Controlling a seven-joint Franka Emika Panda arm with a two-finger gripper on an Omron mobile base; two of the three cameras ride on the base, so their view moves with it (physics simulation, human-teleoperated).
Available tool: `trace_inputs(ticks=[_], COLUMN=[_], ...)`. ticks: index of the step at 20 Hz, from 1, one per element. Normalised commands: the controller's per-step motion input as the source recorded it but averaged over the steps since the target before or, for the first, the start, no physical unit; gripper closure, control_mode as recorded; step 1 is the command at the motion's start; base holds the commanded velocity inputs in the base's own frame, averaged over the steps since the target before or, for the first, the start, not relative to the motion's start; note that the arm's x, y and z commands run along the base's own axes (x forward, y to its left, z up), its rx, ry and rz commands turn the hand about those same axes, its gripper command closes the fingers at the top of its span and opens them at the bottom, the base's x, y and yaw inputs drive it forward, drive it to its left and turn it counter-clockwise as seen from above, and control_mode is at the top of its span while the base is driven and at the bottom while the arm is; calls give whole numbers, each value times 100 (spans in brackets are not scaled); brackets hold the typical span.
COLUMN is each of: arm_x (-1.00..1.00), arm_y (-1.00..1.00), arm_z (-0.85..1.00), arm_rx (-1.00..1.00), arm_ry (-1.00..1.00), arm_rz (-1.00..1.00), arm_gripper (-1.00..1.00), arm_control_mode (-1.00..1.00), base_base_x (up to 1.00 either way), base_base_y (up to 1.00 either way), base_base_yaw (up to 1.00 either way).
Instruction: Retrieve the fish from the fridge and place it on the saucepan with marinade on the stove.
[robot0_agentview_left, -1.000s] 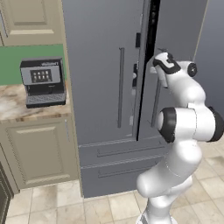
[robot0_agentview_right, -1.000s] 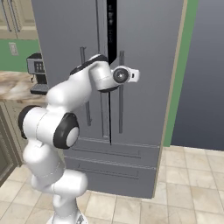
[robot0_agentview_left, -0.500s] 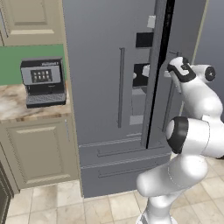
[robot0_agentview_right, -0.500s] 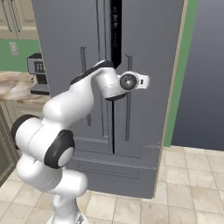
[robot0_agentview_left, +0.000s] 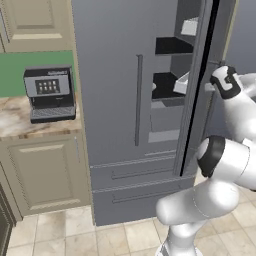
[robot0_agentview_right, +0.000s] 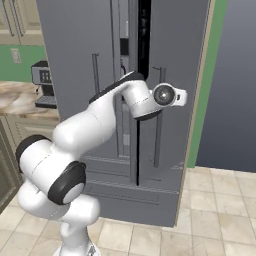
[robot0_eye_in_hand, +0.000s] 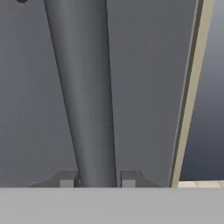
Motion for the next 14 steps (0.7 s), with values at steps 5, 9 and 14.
trace_inputs(ticks=[5,9,14], arm_x=[-36,-18,-12], arm_y=[-68,-37,-8], arm_z=[0,0,-2], arm_rx=[0,0,0], arm_ry=[0,0,0], arm_rz=[0,3,3], arm_gripper=[100,100,-100], arm_control_mode=[-100,-100,-100], base_base_x=[0,0,0], base_base_y=[0,0,0], base_base_yaw=[0,0,0])
